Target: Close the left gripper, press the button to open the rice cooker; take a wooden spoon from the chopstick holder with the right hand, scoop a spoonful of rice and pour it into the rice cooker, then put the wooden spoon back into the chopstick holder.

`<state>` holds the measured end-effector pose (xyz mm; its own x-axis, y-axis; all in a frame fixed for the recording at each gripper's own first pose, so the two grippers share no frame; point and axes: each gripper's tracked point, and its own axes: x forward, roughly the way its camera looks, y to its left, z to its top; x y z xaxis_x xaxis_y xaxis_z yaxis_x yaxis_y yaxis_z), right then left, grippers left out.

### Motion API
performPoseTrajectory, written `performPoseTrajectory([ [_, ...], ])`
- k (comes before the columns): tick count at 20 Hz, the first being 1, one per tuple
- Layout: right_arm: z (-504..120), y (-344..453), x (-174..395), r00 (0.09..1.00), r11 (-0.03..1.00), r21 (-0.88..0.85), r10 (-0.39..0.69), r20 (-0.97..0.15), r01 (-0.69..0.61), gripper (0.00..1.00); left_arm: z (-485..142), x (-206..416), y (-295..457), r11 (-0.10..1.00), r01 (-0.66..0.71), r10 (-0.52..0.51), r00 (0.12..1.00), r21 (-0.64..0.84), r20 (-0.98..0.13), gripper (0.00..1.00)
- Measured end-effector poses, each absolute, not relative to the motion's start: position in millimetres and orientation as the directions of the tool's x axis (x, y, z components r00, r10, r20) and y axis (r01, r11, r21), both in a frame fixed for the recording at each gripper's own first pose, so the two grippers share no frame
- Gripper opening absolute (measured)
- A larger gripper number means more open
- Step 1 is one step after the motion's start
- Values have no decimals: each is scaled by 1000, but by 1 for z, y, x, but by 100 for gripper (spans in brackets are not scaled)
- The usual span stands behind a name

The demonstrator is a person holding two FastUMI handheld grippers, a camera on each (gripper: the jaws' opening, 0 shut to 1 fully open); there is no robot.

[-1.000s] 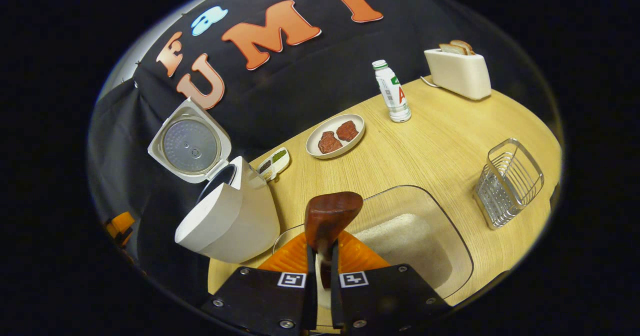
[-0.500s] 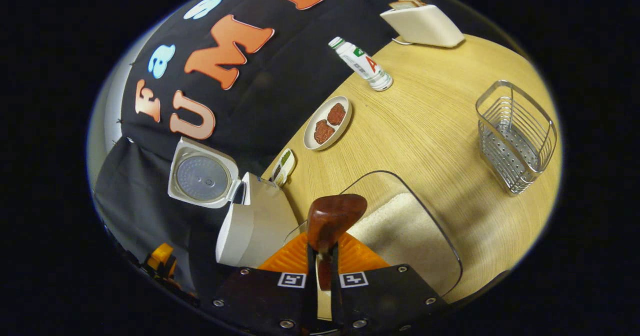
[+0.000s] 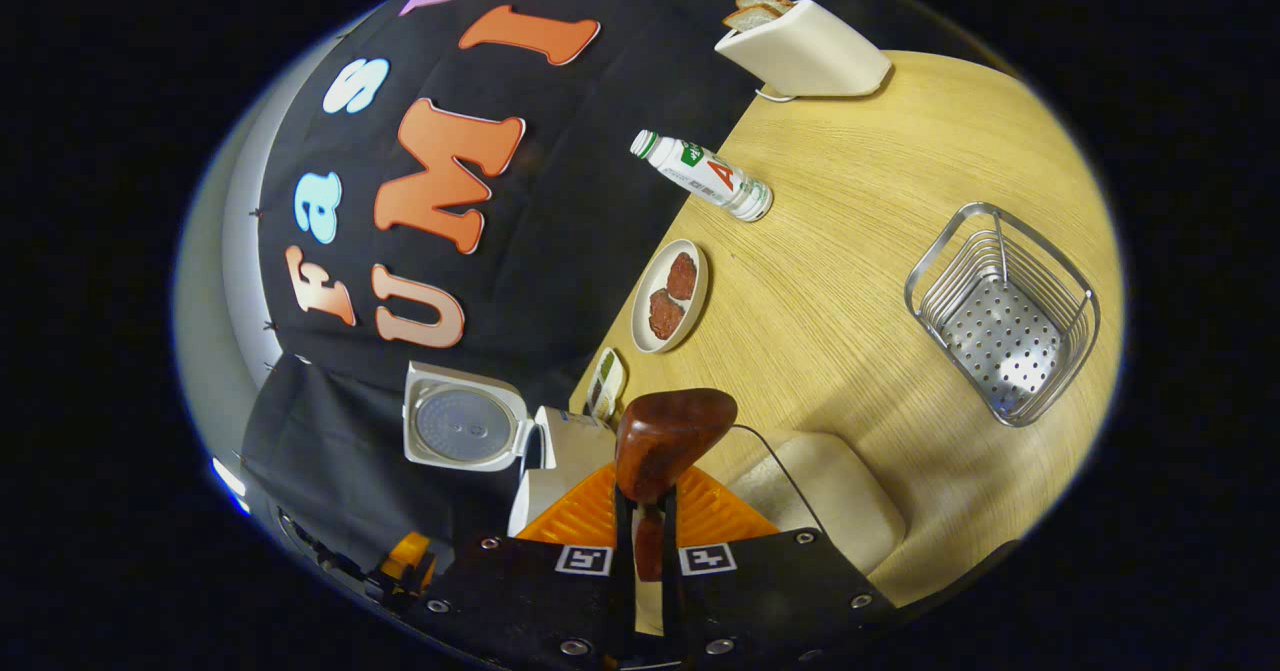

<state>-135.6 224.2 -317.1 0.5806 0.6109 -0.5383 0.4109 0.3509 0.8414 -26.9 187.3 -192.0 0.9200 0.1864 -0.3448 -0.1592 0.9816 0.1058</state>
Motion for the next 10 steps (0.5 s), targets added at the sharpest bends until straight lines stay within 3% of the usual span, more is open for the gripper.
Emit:
performPoseTrajectory([
  [10, -262, 223, -88, 676, 109, 893, 615, -406, 437, 10, -197, -32, 184, 979, -168, 197, 918, 111, -344, 99],
])
